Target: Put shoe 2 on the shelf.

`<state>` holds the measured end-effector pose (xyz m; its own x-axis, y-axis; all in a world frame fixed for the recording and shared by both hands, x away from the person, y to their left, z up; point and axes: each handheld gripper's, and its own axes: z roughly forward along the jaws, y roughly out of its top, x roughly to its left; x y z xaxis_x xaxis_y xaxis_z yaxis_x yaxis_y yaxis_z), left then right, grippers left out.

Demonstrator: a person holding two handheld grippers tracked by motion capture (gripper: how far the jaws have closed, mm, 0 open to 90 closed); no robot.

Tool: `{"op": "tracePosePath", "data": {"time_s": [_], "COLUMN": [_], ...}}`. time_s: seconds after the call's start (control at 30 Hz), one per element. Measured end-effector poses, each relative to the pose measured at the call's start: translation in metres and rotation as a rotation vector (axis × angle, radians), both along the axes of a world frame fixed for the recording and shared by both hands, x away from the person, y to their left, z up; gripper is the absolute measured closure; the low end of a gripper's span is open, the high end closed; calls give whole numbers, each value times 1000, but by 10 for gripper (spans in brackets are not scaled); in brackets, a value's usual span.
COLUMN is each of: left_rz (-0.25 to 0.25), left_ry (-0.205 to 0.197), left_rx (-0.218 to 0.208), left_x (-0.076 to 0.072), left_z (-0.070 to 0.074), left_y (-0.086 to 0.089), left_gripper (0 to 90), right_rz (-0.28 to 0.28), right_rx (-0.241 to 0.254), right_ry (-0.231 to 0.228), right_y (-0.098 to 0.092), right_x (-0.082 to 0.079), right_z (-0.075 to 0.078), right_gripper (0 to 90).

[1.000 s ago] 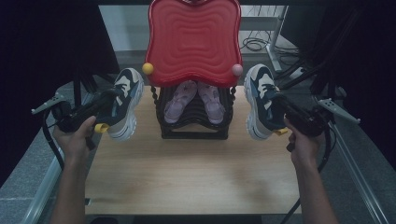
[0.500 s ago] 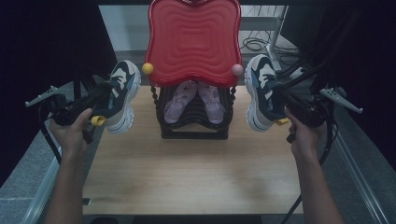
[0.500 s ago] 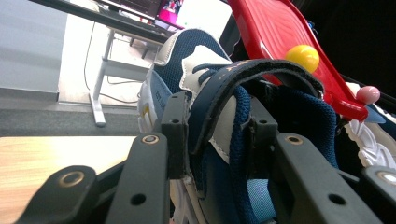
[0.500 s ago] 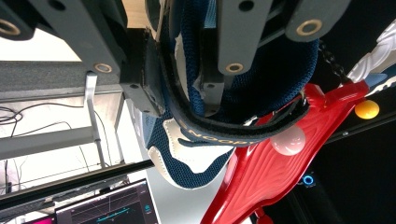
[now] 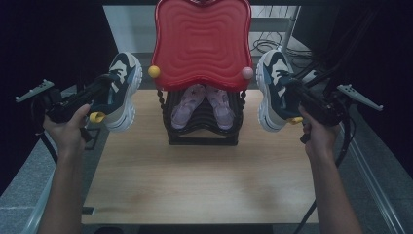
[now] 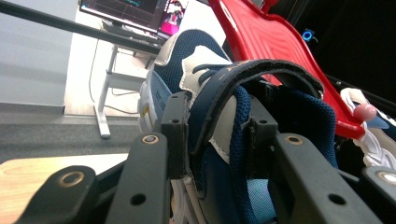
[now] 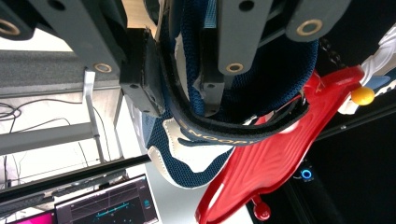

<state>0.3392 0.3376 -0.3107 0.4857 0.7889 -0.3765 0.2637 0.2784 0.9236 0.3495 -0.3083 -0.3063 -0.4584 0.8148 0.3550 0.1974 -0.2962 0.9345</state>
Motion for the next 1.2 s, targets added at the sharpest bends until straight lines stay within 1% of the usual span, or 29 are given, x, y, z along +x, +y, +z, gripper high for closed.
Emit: {"op": "tracePosePath", "data": {"time_s": [0.17, 0.3, 0.43, 0.5, 0.6, 0.67, 0.7, 0.73, 0.83, 0.9, 0.97, 1.03, 1.1, 1.17, 1.2], "left_rz": [3, 7, 4, 6, 4, 1, 0, 0, 5, 3, 0, 7, 12, 9, 3], "left_ry": [-10, -17, -24, -29, -35, -36, -36, -37, -40, -43, -45, -46, -44, -49, -53], "left_rx": [-11, -4, -9, -9, -20, -33, -32, -29, -16, -12, -23, -31, -19, -20, -24], "left_x": [1, 1, 3, 3, 3, 5, 5, 6, 9, 12, 16, 21, 24, 26, 27], "left_z": [6, 12, 17, 21, 25, 28, 30, 32, 39, 44, 47, 50, 52, 55, 57], "left_y": [2, 0, -1, -2, -2, -2, -2, -3, -6, -9, -10, -14, -19, -24, -26], "left_gripper": [675, 674, 674, 674, 675, 674, 675, 675, 675, 675, 675, 675, 675, 675, 675], "right_rz": [-4, 1, 10, 13, 17, 16, 16, 18, 20, 20, 22, 22, 21, 24, 27], "right_rx": [7, 16, 14, 9, 4, 10, 8, 12, 0, 1, -6, -10, -12, -5, -4], "right_ry": [-12, -18, -19, -29, -32, -36, -36, -39, -46, -46, -47, -48, -50, -53, -47], "right_y": [-1, -1, 0, 1, 2, 3, 4, 5, 6, 7, 8, 11, 13, 16, 17], "right_x": [0, 0, 1, 1, 1, 1, 1, 2, 4, 7, 10, 13, 16, 19, 21], "right_z": [7, 13, 20, 25, 31, 35, 38, 41, 49, 55, 61, 67, 71, 75, 77], "right_gripper": [714, 714, 713, 713, 712, 712, 713, 713, 713, 713, 713, 713, 713, 714, 714]}}
